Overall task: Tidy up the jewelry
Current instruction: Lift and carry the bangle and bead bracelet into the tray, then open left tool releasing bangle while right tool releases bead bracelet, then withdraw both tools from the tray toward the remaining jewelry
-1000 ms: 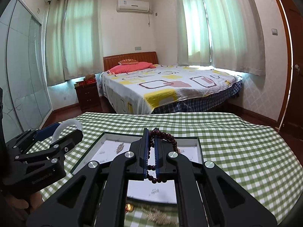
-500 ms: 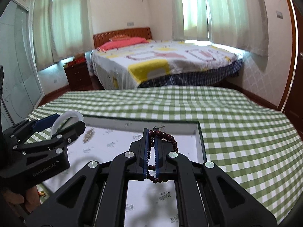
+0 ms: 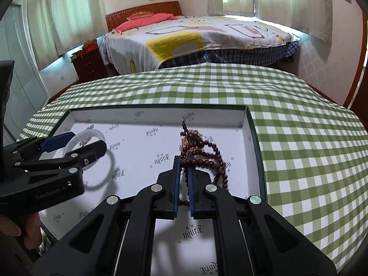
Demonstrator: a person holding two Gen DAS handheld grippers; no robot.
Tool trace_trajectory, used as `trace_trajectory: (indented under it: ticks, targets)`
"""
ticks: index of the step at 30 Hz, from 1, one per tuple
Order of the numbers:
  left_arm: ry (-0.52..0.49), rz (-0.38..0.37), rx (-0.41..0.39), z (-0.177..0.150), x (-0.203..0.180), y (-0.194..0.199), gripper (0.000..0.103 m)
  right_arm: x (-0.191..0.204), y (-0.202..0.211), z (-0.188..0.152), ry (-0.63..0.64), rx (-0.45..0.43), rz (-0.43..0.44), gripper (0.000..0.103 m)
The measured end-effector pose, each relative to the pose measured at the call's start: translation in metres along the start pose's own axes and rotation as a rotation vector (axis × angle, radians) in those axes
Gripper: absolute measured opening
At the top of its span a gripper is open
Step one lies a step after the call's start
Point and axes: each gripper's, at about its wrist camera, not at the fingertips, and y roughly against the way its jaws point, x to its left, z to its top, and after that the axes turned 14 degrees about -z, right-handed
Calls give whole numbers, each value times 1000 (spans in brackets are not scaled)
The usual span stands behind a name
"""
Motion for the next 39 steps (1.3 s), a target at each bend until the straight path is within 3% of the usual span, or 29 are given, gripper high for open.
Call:
trace_trajectory:
  ticks: [4, 9, 19, 25, 39]
  targets:
    - [-2, 10, 2, 0, -1, 0, 71, 1, 0, -2, -3, 13, -1, 32]
    - [-33, 22, -32, 2, -4, 7, 76, -2, 0, -4, -7, 22, -1, 35]
    - [-17, -1, -85, 3, 1, 20, 77, -8, 12, -1, -16, 33, 29, 59]
    - [-33, -10, -92, 4, -1, 23, 79, -8, 13, -4, -19, 85, 57, 62]
    - [-27, -26, -163, -6, -4, 58, 79, -12, 43, -14, -40, 43, 37, 63]
